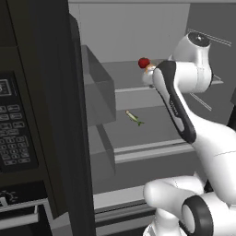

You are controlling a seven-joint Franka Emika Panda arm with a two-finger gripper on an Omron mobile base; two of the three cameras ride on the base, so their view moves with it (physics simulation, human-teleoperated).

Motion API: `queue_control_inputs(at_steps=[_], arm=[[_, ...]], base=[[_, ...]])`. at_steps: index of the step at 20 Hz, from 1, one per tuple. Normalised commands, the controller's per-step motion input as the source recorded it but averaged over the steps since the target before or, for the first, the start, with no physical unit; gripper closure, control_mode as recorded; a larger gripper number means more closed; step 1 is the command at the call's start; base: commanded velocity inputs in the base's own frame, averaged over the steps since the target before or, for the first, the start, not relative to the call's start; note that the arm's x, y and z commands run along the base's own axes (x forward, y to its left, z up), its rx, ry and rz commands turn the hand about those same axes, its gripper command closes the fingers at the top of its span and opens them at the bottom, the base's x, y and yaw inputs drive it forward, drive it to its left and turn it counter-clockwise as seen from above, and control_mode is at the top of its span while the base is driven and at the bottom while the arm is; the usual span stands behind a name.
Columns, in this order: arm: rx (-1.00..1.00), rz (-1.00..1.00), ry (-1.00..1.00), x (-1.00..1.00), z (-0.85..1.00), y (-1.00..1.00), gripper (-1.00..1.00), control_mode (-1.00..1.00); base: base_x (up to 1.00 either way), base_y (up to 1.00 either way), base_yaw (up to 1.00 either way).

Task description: Transport the chicken drumstick and onion to the fridge. Place the chicken drumstick on the rack containing meat and place the onion on the rack containing the vegetable, ensuring meats and vegetables are on different racks.

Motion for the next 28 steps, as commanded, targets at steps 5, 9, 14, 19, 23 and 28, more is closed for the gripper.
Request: queue_control_inputs(at_steps=[5,9,14,19,23,28], arm=[[-0.12,0.05,0.22,-1.0,0.0,0.13,-1.0,-1.0],[-0.12,0.03,0.0,-1.0,0.0,0.04,-1.0,-1.0],[-0.02,0.06,0.0,-0.99,-0.03,-0.01,-1.0,-1.0],[-0.01,0.04,-0.03,-0.64,0.0,-0.01,-1.0,-1.0],[-0.01,0.0,-0.03,-0.44,0.0,0.0,-1.0,-1.0],[-0.02,0.0,-0.1,-0.28,0.0,0.0,-1.0,-1.0]], base=[[0.0,0.0,0.0],[0.0,0.0,0.0],[0.0,0.0,0.0],[0.0,0.0,0.0],[0.0,0.0,0.0],[0.0,0.0,0.0]])
